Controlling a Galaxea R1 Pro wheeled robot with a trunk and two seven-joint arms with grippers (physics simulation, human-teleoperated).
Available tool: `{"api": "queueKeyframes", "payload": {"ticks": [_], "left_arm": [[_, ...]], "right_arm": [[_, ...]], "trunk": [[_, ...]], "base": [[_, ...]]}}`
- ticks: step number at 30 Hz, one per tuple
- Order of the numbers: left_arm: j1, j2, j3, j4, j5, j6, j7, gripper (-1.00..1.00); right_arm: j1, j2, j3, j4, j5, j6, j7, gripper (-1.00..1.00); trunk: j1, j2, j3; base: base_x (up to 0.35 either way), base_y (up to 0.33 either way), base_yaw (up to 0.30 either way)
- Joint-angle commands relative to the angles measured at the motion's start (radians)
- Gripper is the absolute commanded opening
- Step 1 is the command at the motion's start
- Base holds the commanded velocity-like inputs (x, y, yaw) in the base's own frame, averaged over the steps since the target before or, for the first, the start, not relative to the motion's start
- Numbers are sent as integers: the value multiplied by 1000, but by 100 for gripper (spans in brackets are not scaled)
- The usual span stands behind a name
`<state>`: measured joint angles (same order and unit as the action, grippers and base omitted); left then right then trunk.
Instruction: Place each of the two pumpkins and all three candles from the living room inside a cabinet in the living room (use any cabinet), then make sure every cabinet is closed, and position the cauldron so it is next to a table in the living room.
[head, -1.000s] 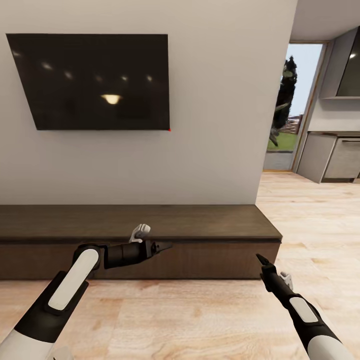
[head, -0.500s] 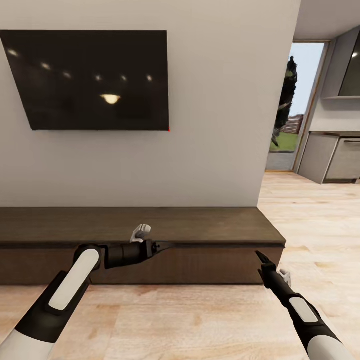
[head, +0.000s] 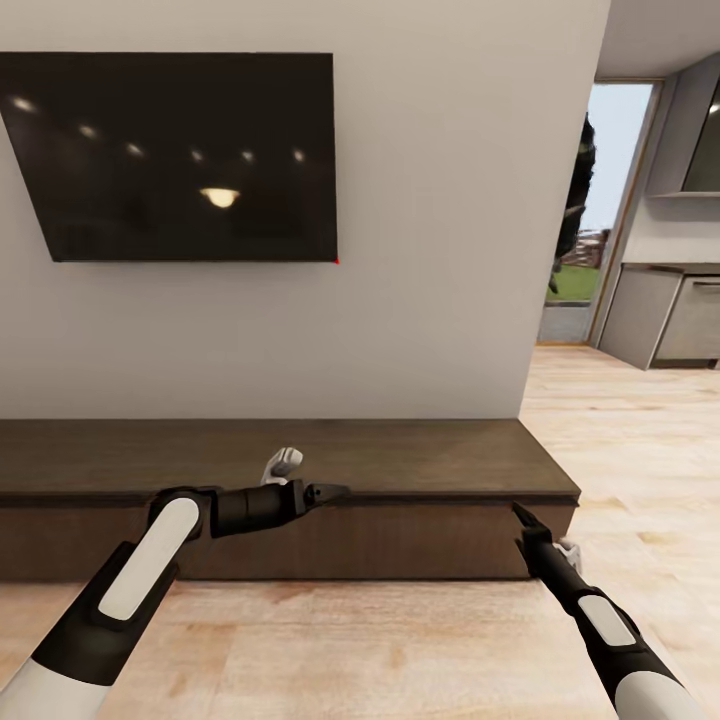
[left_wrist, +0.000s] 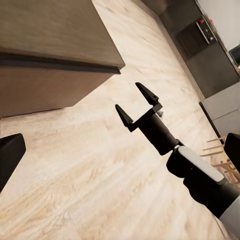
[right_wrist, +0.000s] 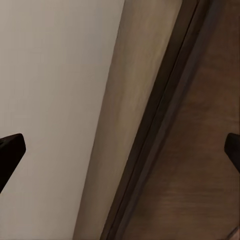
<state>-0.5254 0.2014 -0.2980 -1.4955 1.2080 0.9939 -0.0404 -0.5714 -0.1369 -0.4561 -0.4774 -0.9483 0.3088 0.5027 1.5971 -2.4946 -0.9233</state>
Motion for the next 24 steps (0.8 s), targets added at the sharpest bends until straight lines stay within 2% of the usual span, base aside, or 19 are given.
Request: {"api": "queueKeyframes", "payload": {"ticks": [1, 7, 19, 24], "left_arm": [[-1, 0, -1, 0, -4, 2, -4, 100], [-1, 0, 0, 0, -4, 2, -5, 100], [-1, -2, -1, 0, -4, 1, -5, 100], [-1, -1, 0, 0, -4, 1, -5, 100]], "right_arm": [[-1, 0, -4, 0, -7, 9, 2, 100], [-1, 0, -4, 0, -7, 10, 2, 100], [-1, 0, -3, 3, -7, 15, 2, 100], [-1, 0, -3, 4, -7, 14, 2, 100]], "trunk": [[0, 0, -1], [0, 0, -1], [0, 0, -1], [0, 0, -1]], "base": [[212, 0, 0], [82, 0, 0], [177, -34, 0], [51, -26, 0]]}}
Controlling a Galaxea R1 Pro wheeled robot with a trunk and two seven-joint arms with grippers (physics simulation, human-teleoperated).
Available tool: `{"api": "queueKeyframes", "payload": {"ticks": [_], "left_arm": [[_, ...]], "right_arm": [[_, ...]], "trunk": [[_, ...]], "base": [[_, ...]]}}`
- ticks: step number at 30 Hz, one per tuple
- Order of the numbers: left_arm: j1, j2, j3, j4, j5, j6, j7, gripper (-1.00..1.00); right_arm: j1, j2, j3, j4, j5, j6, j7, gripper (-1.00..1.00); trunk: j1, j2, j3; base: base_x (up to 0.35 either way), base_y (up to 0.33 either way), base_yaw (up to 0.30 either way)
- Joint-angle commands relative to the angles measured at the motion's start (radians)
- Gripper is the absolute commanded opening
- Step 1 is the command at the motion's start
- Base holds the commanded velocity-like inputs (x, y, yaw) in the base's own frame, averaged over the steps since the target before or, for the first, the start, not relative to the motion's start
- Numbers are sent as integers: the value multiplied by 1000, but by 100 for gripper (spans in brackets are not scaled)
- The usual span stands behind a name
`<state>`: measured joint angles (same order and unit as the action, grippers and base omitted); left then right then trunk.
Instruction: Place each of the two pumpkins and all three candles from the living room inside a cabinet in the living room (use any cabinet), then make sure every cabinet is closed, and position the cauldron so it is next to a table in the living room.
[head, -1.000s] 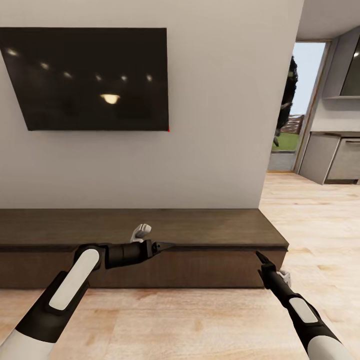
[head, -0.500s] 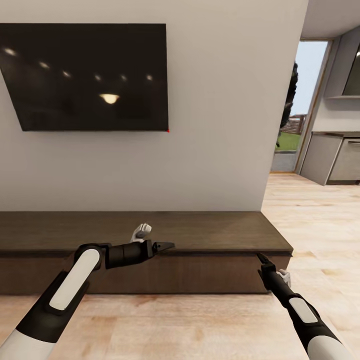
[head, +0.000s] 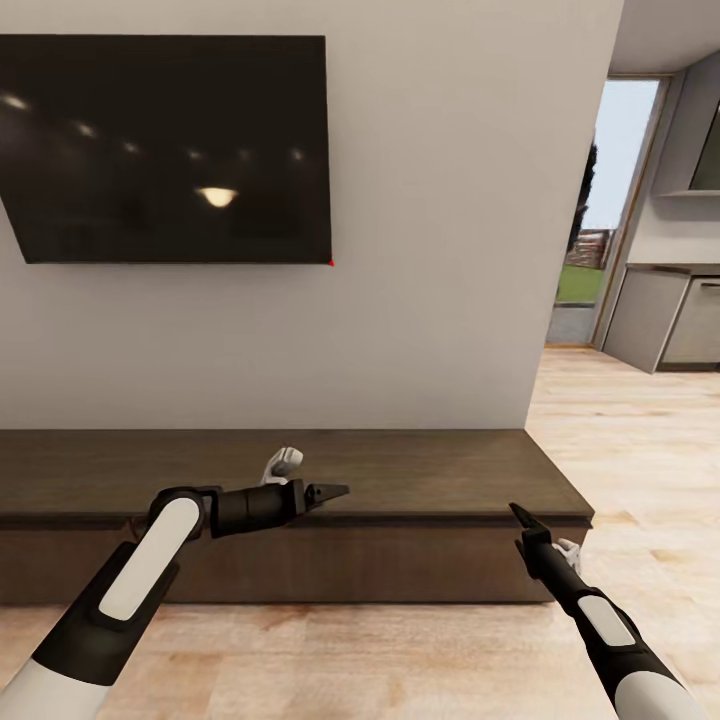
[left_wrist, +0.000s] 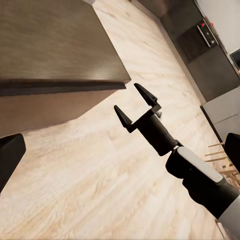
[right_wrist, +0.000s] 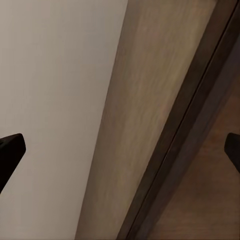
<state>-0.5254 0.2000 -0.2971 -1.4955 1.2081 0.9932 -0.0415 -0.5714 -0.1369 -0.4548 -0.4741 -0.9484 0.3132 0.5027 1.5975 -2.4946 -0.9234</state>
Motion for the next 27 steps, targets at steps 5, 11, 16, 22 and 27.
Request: {"api": "queueKeyframes", "payload": {"ticks": [5, 11, 16, 22, 27], "left_arm": [[-1, 0, 0, 0, 1, 1, -4, 100], [-1, 7, -1, 0, 64, 1, -4, 100], [-1, 9, -2, 0, 76, 1, -4, 100], [-1, 8, -2, 0, 78, 1, -4, 100], [-1, 6, -3, 0, 79, 2, -4, 100]], "right_arm": [[-1, 0, -6, 1, -8, 10, 2, 100], [-1, 0, -8, 2, -9, 10, 2, 100], [-1, 0, -9, 2, -9, 11, 2, 100], [-1, 0, -10, 2, -10, 11, 4, 100], [-1, 0, -10, 3, -9, 12, 5, 100]], "trunk": [[0, 0, -1], [3, -5, -4], [5, -7, -24], [8, -8, -47], [10, -9, -66]], "base": [[7, -4, 0], [1, 0, 0], [0, 0, 0], [0, 0, 0], [0, 0, 0]]}}
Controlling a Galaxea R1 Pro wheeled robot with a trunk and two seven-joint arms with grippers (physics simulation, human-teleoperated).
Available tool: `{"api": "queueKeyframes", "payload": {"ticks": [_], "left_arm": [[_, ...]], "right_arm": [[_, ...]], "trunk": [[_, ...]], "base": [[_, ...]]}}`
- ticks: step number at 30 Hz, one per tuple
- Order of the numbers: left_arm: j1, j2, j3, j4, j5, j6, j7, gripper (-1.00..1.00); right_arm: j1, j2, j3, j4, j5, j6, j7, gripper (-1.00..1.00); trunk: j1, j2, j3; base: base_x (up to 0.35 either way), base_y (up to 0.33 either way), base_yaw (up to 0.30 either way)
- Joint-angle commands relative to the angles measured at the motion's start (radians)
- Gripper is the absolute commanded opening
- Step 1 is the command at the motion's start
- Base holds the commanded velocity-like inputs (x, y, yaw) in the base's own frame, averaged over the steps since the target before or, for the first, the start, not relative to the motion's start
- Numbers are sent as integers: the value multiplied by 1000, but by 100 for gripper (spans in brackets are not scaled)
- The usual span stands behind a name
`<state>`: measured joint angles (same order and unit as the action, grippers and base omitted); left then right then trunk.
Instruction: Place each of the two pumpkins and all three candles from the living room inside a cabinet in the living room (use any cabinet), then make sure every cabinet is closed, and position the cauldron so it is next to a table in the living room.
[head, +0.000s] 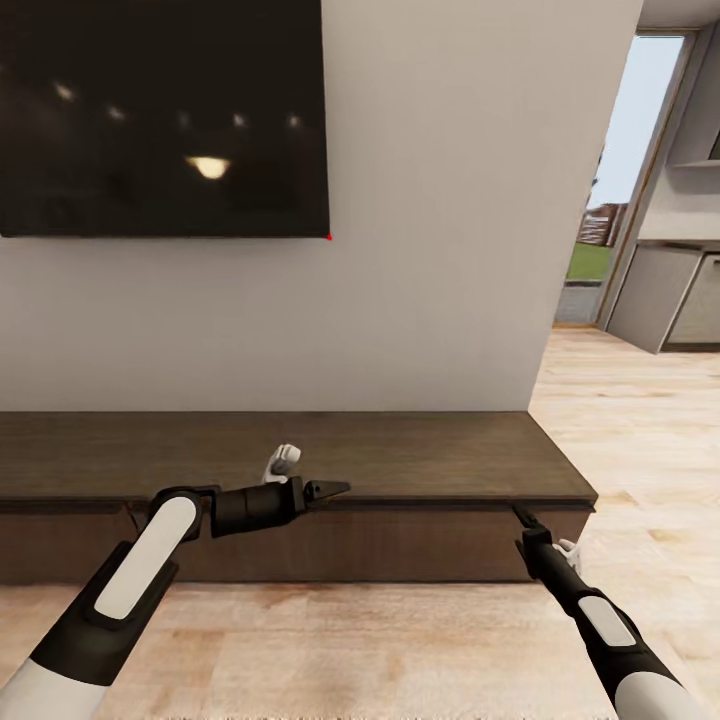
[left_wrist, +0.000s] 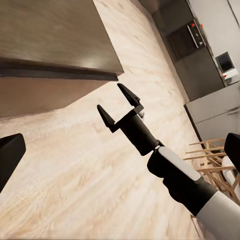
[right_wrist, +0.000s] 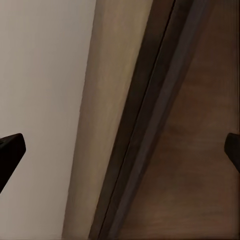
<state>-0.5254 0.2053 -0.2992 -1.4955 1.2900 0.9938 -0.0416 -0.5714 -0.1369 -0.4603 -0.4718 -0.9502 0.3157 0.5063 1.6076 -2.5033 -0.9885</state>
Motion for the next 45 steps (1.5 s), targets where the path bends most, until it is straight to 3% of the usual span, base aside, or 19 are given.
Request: {"api": "queueKeyframes", "payload": {"ticks": [1, 7, 12, 16, 20, 26, 45], "left_arm": [[-1, 0, -1, 0, -3, 2, -4, 100], [-1, -1, -1, 0, -3, 2, -6, 100], [-1, 0, -7, 0, 23, 2, -6, 100], [-1, 9, -28, -1, 117, 4, -48, 100], [-1, 32, -37, -1, 149, 5, -99, 100], [-1, 44, -39, -1, 161, 5, -111, 100], [-1, 46, -38, 0, 161, 4, -147, 100]], "right_arm": [[-1, 0, -4, 0, -7, 9, 2, 100], [-1, 0, -4, 0, -7, 11, 3, 100], [-1, -3, -4, 0, -7, 11, 7, 100], [-1, -5, -4, 0, -7, 15, 59, 100], [-1, -6, -4, 0, -8, 24, 102, 100], [-1, -5, -4, 0, -8, 26, 109, 100], [-1, -7, -6, 4, -9, 26, 109, 100]], "trunk": [[0, -1, -5], [3, -2, -28], [4, -3, -40], [4, -3, -40], [4, -3, -40], [4, -3, -40], [4, -3, -40]], "base": [[0, 0, 0], [0, 0, 0], [0, 0, 0], [0, 0, 0], [0, 0, 0], [0, 0, 0], [80, -32, 0]]}}
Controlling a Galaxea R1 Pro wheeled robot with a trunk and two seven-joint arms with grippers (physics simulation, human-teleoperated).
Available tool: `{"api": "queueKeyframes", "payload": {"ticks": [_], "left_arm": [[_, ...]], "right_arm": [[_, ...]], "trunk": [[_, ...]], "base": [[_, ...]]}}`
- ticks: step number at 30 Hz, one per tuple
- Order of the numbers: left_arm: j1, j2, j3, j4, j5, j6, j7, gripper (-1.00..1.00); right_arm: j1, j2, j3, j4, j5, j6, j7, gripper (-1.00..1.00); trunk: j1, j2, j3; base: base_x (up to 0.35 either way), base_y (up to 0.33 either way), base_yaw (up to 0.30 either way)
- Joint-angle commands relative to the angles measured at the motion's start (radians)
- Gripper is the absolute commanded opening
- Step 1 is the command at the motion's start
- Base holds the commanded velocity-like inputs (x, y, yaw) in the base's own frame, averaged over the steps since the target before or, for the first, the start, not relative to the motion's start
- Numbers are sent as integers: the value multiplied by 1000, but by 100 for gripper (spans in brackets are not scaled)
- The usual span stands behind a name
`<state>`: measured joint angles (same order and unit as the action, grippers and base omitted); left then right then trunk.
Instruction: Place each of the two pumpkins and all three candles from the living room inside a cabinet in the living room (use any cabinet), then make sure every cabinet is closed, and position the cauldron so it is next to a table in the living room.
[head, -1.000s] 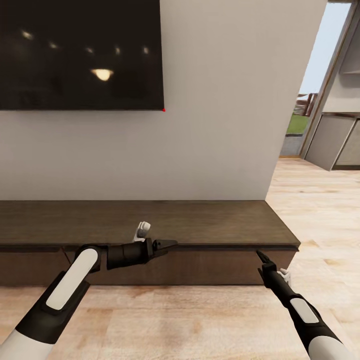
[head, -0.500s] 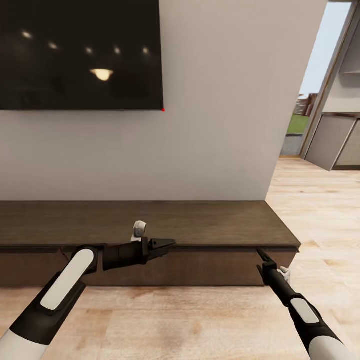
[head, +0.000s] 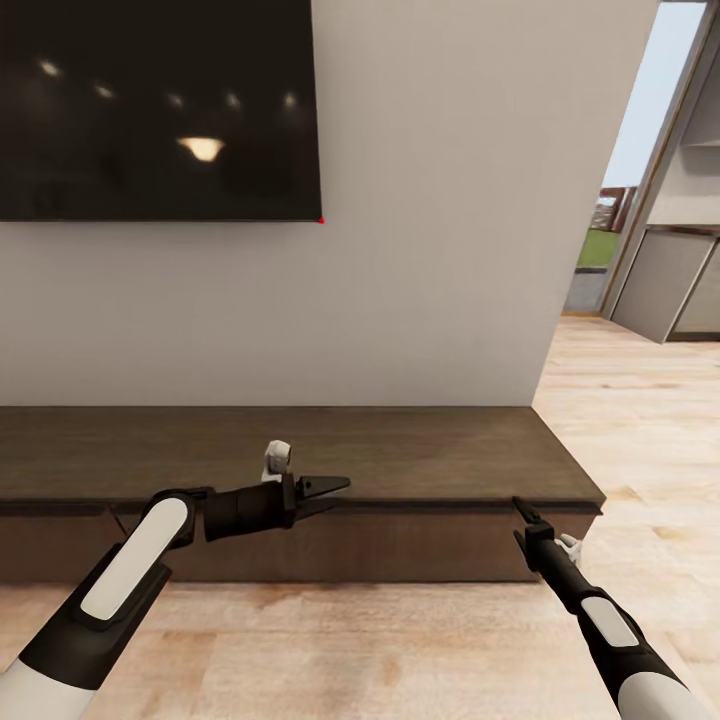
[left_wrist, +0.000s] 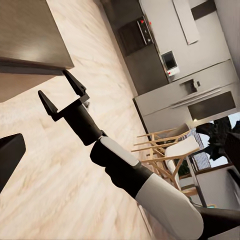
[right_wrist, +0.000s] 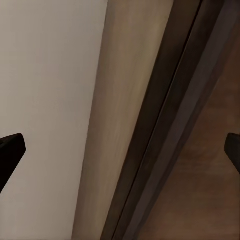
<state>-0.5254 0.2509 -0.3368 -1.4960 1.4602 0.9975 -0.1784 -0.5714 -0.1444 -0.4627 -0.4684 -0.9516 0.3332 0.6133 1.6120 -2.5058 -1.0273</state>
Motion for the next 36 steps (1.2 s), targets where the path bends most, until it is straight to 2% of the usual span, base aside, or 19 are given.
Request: {"api": "queueKeyframes", "payload": {"ticks": [1, 7, 11, 21, 24, 28, 31, 36], "left_arm": [[-1, 1, -1, 0, -9, 0, -11, 100], [-1, 1, 2, 0, -9, 1, -13, 100], [-1, 1, 4, 0, -9, 1, -21, 100], [-1, 1, 1, 0, -9, 0, -24, 100], [-1, 1, -1, 0, -9, 0, -25, 100], [-1, 0, -2, 0, -9, 0, -25, 100], [-1, -1, -2, 0, -9, 0, -25, 100], [-1, -1, -2, 0, -9, 0, -25, 100]], "right_arm": [[-1, 0, -4, 1, -7, 9, 2, 100], [-1, 0, -3, 1, -7, 9, 2, 100], [-1, 0, -3, 1, -7, 9, 3, 100], [-1, 0, -4, 1, -6, 10, 16, 100], [-1, 0, -5, 1, -6, 13, 35, 100], [-1, -1, -6, 1, -7, 44, 122, 100], [-1, -1, -6, 1, -7, 58, 142, 100], [-1, -1, -7, 1, -6, 64, 156, 100]], "trunk": [[0, 0, -1], [2, -2, -20], [2, -2, -20], [6, -4, -55], [6, -4, -55], [7, -4, -63], [8, -5, -74], [8, -5, -74]], "base": [[9, -4, 0], [2, -1, 0], [0, 0, 0], [0, 0, 0], [0, 0, 0], [0, 0, 0], [0, 0, 0], [0, 0, 0]]}}
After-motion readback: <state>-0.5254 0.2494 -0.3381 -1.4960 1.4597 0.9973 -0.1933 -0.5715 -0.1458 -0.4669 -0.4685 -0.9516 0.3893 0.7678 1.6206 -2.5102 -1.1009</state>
